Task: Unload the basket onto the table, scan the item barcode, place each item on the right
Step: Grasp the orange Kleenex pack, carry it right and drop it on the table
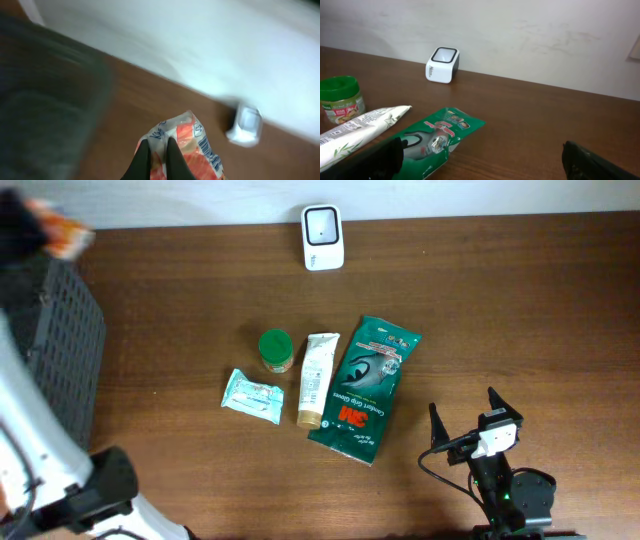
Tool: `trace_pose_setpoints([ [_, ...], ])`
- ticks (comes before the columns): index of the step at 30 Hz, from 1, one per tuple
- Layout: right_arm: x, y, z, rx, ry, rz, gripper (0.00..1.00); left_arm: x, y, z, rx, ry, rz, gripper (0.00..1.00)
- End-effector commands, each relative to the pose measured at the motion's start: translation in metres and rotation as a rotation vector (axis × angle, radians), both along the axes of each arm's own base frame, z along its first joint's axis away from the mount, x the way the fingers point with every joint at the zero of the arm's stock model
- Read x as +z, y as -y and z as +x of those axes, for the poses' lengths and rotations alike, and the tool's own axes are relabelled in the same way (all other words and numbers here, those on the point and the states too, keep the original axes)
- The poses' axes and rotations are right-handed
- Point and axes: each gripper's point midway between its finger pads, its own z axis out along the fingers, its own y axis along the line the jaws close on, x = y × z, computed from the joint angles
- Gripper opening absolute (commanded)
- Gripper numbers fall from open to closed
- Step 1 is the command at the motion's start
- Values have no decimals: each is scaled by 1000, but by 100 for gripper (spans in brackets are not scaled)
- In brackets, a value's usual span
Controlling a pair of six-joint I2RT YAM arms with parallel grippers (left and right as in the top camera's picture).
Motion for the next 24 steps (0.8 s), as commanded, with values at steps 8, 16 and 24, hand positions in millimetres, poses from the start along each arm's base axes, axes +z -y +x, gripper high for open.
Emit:
trace_pose_setpoints([
  [8, -3, 0, 0, 1, -1, -3, 98, -209, 322, -2, -844, -479, 26, 0],
  [16, -3, 0, 0, 1, -1, -3, 99, -274, 447, -44, -1185, -477, -65, 0],
  [24, -3, 0, 0, 1, -1, -3, 98, -303, 552, -86, -1535, -305, -139, 0],
])
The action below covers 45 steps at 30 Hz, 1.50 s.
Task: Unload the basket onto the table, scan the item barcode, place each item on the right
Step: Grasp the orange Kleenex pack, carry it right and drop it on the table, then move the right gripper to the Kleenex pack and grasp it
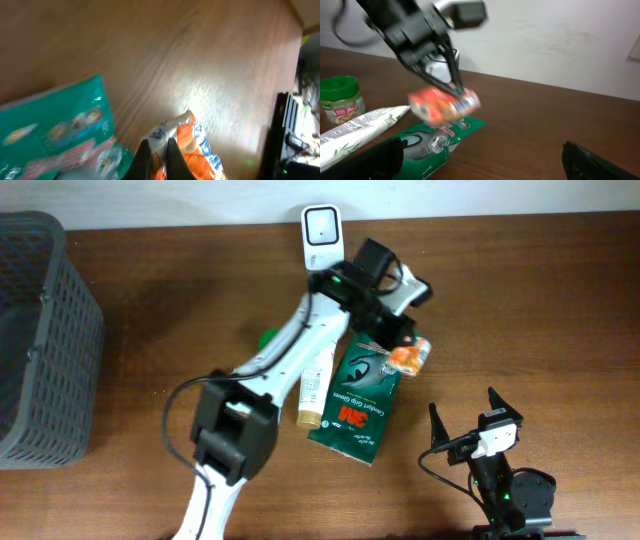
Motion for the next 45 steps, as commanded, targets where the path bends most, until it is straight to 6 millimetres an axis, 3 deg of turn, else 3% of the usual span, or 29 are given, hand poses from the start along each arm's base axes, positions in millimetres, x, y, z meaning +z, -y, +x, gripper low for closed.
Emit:
trace_pose_setpoints([
  [1, -3, 0, 0, 2, -1, -3, 98, -21, 45, -31, -142, -8, -73, 0],
  [4, -3, 0, 0, 2, -1, -3, 98, -32, 63, -46, -157, 68, -3, 0],
  [5, -3, 0, 0, 2, -1, -3, 98, -36, 67, -50, -157, 87, 22, 11],
  [7, -3, 0, 0, 2, -1, -3, 98, -38, 71, -57, -170, 92, 29, 50],
  [9, -3, 0, 0, 2, -1, -3, 98, -42, 67, -50, -144, 119, 66, 65],
  [13, -3, 0, 0, 2, -1, -3, 99, -42, 50, -22, -75, 131, 81, 70],
  [15, -3, 0, 0, 2, -1, -3, 98, -29, 32, 3, -9, 127, 77, 68],
  [18, -3, 0, 0, 2, -1, -3, 99, 27, -21, 52, 131, 167, 100, 66],
  [21, -3, 0, 0, 2, -1, -3, 98, 87, -111, 91, 336, 235, 215, 71],
  [22, -3, 0, 0, 2, 0, -3, 98, 107, -159, 99, 429, 240, 275, 77],
  [24, -3, 0, 0, 2, -1, -3, 98, 115, -198, 103, 492, 214, 314, 79],
  [27, -3, 0, 0, 1, -1, -3, 98, 106, -266, 107, 606, 123, 380, 79],
  [31, -2, 0, 0, 1, 0, -3, 98, 97, -332, 101, 718, 14, 432, 74],
  [35, -2, 0, 0, 2, 3, -3, 98, 90, -374, 78, 778, -114, 482, 72],
  [39, 0, 0, 0, 3, 9, 2, 98, 93, -386, 72, 800, -136, 487, 70],
  [41, -2, 0, 0, -3, -22, 110, 99, 92, -389, 73, 806, -127, 503, 75],
  [42, -2, -1, 0, -1, -30, 134, 98, 92, -393, 74, 815, -114, 524, 93],
  [43, -2, -3, -1, 11, -33, 146, 98, 91, -397, 75, 821, -104, 539, 99],
  [45, 1, -10, -4, 51, -47, 151, 98, 92, -397, 77, 825, -94, 537, 99],
])
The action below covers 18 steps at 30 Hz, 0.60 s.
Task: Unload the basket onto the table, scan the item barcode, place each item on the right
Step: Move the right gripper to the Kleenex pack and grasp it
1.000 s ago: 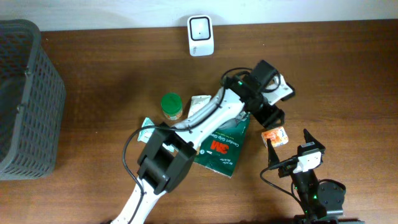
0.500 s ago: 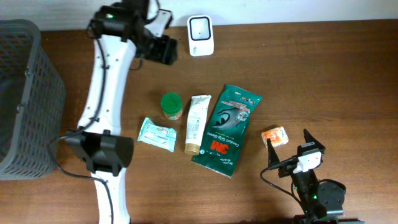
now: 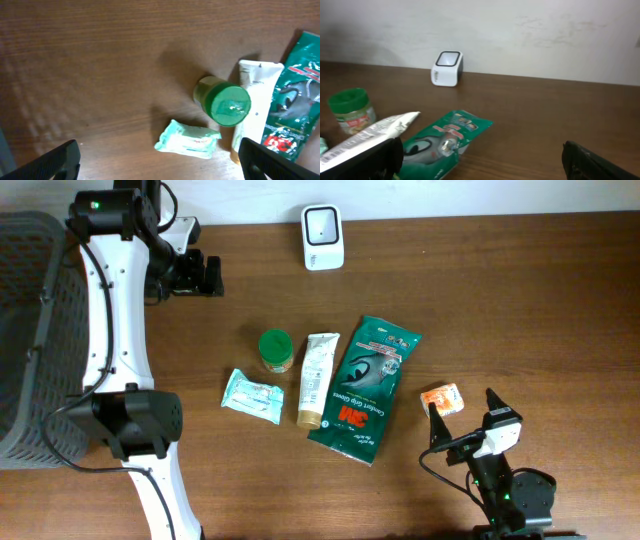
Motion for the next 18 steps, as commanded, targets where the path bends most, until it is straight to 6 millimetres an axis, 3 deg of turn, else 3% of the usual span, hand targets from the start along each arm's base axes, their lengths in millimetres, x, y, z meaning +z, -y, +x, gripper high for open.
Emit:
trace_pose_setpoints([
  [1, 2, -8, -4, 50, -29, 45, 98, 9, -7, 3, 8, 40, 31, 99],
  [6, 36, -9, -8, 53, -103, 42, 98, 10, -6, 5, 8, 48, 27, 99],
  [13, 71, -9, 6, 48, -372, 46, 98, 10, -6, 7, 8, 56, 28, 99],
  [18, 72, -9, 13, 67, -564, -14, 98, 10, -6, 7, 8, 56, 28, 99],
])
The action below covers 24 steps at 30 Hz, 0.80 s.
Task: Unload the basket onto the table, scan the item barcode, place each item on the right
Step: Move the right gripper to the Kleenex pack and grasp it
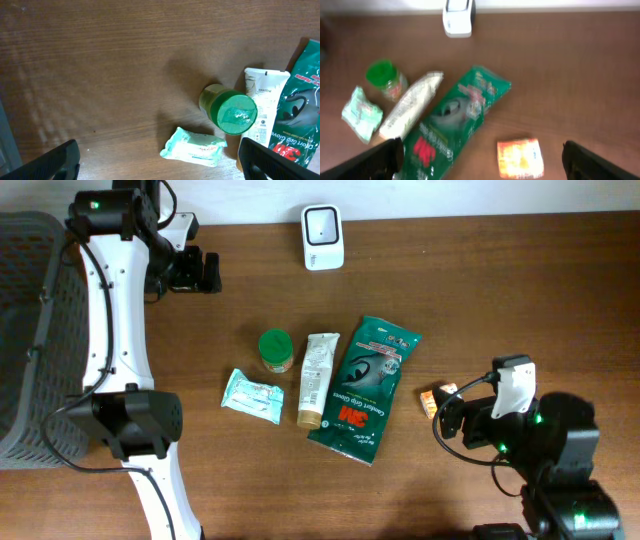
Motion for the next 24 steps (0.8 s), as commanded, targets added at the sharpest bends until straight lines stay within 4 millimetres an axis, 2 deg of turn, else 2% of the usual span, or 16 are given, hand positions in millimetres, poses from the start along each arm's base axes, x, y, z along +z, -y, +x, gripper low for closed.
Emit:
trace_pose_setpoints([
  [1, 4, 1, 8, 16, -61, -24, 98, 9, -3, -1, 3, 24, 7, 99],
  [5, -16, -11, 12, 74, -191, 25, 98, 9, -3, -1, 3, 24, 7, 99],
  [9, -34, -13, 26, 83, -256, 36, 98, 9, -3, -1, 3, 24, 7, 99],
  [13, -41, -43, 42, 210, -290, 191, 98, 9, -3, -1, 3, 24, 7, 99],
  [18, -71, -44, 61, 173, -443, 218, 98, 9, -3, -1, 3, 24, 7, 99],
  [19, -76, -41, 66, 150, -483, 190, 98, 9, -3, -1, 3, 24, 7, 99],
  [21, -89, -22, 80, 44, -605, 40, 99, 9, -3, -1, 3, 24, 7, 99],
  [22, -97, -17, 86, 19, -664, -2, 94, 9, -3, -1, 3, 24, 7, 99],
  [24, -112, -16, 87, 17, -745, -7, 70, 9, -3, -1, 3, 24, 7, 99],
])
